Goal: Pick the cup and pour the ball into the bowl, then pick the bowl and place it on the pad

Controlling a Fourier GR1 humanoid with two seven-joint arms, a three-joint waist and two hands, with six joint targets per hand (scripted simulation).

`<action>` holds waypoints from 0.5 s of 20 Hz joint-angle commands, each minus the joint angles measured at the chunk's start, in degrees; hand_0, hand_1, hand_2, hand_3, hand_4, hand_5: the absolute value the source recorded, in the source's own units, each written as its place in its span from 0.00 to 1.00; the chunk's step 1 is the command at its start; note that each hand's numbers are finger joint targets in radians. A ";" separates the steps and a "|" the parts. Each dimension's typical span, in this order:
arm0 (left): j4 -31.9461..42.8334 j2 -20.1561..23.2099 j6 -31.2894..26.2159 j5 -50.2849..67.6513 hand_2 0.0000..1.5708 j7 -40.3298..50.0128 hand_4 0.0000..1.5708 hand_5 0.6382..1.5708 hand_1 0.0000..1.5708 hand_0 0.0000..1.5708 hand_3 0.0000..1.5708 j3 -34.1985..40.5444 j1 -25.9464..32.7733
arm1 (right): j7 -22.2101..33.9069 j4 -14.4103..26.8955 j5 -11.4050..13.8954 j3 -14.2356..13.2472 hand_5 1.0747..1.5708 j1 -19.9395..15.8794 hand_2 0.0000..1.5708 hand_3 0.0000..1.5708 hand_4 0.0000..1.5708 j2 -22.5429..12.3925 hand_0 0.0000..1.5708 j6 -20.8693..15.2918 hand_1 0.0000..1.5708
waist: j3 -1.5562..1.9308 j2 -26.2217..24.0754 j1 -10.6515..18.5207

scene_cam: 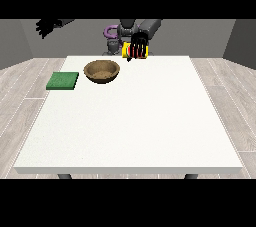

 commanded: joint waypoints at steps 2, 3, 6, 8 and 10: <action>-0.41 -2.16 -4.48 -6.25 1.00 10.20 0.60 1.00 0.51 0.51 0.77 -4.18 -2.56 | 0.90 -2.05 0.84 2.35 0.98 -2.47 0.00 0.00 0.42 2.51 0.00 -1.81 0.00 | -0.11 1.42 -2.93; -1.72 -2.18 -6.87 -6.84 1.00 15.25 0.58 1.00 0.51 0.51 0.78 -6.74 -3.50 | 0.63 0.13 -0.24 2.23 0.98 -2.58 0.00 0.00 0.42 1.02 0.00 1.95 0.00 | -0.08 0.67 -4.65; -4.73 -2.21 -11.88 -9.52 1.00 17.30 0.48 1.00 0.29 0.29 0.77 -12.38 -2.58 | 2.16 1.47 0.02 2.33 0.98 -5.29 0.00 0.00 0.42 1.87 0.00 -0.72 0.00 | -0.08 0.17 -3.27; -9.77 -2.23 -18.97 -7.39 0.83 18.33 0.43 1.00 0.17 0.17 0.87 -17.33 0.68 | 0.90 3.15 2.49 3.91 0.98 -3.45 0.00 0.00 0.42 3.32 0.00 -1.21 0.00 | -0.07 -3.35 -3.91; -10.56 -2.23 -21.54 -9.51 0.67 17.47 0.47 1.00 0.00 0.00 0.88 -17.58 -5.78 | -2.12 6.33 1.31 1.09 0.98 -6.39 0.00 0.00 0.42 -0.83 0.00 1.91 0.00 | -0.04 3.46 -2.67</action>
